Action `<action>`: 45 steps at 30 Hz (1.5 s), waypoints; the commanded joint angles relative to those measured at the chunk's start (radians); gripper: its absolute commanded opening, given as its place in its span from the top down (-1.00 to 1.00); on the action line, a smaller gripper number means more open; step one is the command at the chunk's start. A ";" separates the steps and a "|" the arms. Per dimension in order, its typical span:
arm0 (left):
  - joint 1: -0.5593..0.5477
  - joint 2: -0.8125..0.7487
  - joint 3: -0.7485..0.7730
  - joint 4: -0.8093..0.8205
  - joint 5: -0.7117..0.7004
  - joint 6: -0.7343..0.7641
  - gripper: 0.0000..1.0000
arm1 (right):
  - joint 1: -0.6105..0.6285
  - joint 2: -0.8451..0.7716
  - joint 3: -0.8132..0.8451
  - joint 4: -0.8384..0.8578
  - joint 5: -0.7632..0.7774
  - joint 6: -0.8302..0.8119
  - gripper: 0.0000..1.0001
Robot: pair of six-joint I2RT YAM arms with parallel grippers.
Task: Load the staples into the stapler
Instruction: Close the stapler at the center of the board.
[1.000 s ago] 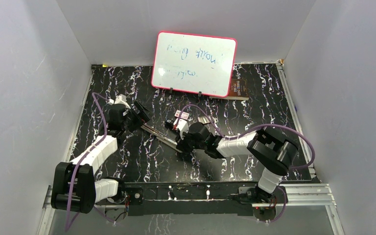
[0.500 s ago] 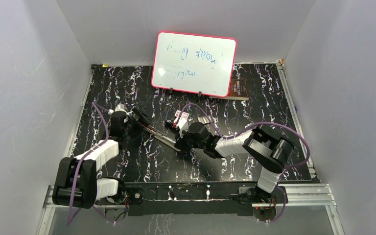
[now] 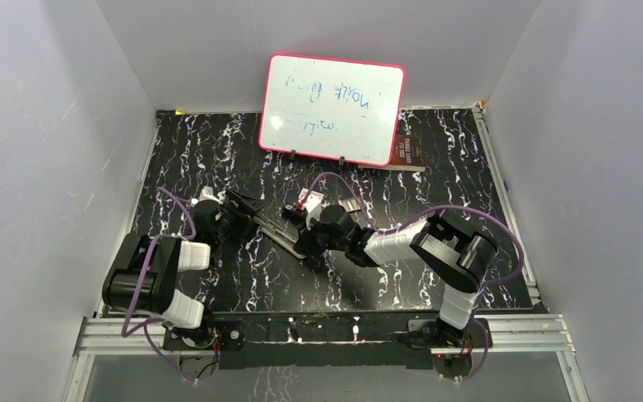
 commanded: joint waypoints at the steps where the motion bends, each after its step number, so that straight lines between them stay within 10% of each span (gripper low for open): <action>1: 0.006 0.126 -0.036 0.149 -0.024 -0.049 -0.57 | 0.004 0.019 0.011 -0.033 -0.063 -0.007 1.00; 23: 0.008 -0.046 0.041 0.240 0.083 0.307 0.21 | 0.003 0.078 0.008 -0.044 -0.033 -0.086 1.00; 45: -0.110 -0.288 0.156 -0.185 0.091 0.563 -0.54 | -0.001 0.120 0.018 0.005 0.006 -0.119 1.00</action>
